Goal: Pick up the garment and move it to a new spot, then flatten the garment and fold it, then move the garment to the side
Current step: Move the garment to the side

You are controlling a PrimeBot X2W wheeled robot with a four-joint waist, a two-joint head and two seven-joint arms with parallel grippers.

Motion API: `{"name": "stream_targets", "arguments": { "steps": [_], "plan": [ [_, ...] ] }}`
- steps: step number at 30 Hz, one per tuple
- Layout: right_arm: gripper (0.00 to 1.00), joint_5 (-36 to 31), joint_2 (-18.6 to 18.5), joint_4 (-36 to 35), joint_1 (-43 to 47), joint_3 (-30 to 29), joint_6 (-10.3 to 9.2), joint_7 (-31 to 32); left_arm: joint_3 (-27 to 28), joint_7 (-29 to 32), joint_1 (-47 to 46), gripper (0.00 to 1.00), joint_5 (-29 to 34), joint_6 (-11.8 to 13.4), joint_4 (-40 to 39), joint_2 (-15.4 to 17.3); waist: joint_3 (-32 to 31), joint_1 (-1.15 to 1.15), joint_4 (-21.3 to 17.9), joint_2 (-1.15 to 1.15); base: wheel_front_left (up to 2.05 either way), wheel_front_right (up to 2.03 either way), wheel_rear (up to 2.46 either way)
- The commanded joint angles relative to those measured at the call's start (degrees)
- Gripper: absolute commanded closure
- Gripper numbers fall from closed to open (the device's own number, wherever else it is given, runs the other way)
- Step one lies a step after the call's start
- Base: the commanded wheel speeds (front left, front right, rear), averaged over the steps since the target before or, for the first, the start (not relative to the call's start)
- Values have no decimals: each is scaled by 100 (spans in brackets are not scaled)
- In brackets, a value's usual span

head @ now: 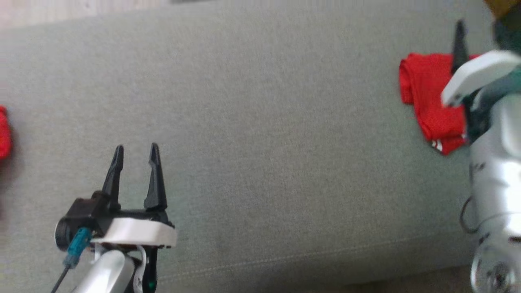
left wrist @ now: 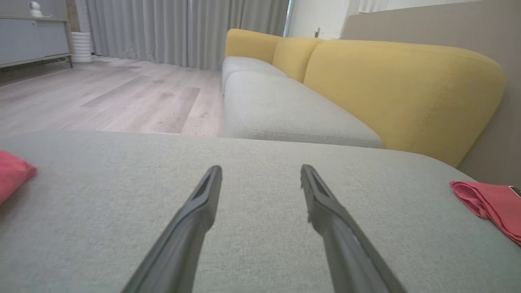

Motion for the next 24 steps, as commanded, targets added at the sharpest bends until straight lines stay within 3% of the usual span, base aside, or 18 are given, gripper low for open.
{"name": "stream_targets", "arguments": {
  "steps": [1, 11, 24],
  "plan": [
    [0, 159, 105, -228, 82, 237, 37, -102, 275, -87, -73, 0, -46, -18, -49, 53, -360, 1, 118, 0, 0, 0, 0],
    [0, 1139, 371, -1487, 1942, 1324, 37, -180, 293, -228, 516, 0, -130, -77, 474, -223, -1184, 1, 459, 0, 0, 0, 0],
    [0, 1874, 524, -3953, 4436, 1613, 37, 90, 300, -258, 920, 0, -146, -155, 823, -324, -1578, 1, 690, 0, 0, 0, 0]
  ]
}}
